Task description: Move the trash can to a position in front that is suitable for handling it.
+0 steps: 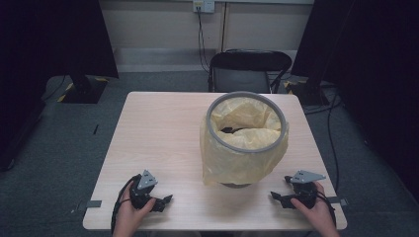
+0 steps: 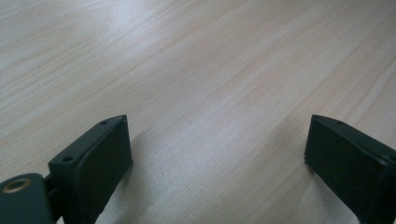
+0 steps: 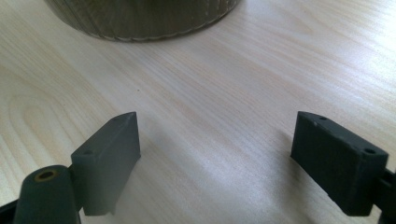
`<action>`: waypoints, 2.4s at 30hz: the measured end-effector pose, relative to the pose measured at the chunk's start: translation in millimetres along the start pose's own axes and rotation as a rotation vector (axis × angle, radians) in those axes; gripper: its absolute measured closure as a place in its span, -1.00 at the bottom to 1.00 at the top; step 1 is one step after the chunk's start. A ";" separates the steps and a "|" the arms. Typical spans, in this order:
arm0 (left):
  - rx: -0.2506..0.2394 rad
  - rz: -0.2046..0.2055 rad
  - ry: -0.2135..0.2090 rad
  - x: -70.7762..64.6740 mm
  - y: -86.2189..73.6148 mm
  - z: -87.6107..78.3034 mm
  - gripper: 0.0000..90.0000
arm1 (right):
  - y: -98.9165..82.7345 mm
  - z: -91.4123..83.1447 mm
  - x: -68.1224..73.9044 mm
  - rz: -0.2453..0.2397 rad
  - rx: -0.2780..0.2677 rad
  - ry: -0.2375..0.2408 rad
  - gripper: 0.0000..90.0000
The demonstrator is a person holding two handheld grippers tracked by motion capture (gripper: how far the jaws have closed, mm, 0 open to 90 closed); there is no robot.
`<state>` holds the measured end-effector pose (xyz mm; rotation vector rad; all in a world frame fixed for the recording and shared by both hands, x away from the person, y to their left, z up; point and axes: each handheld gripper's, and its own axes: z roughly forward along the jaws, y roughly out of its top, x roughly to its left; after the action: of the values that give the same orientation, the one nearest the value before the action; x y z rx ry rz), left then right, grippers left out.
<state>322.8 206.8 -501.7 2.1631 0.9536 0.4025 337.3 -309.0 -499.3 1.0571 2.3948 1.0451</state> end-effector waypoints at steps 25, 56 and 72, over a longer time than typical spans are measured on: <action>0.011 0.013 -0.004 -0.1 0.6 0.4 -0.90 | 0.0 -0.1 0.1 0.001 0.000 0.000 -0.67; 0.011 0.014 -0.005 0.0 0.7 0.4 -0.90 | 22.5 -15.8 2.7 -0.006 0.011 0.064 -0.66; 0.011 0.013 -0.004 0.0 0.7 0.4 -0.90 | 63.4 -28.9 8.8 -0.071 -0.004 0.114 -0.66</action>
<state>323.4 206.3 -501.4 2.1806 0.9416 0.3995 347.7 -287.8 -433.1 0.9267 2.4989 1.1118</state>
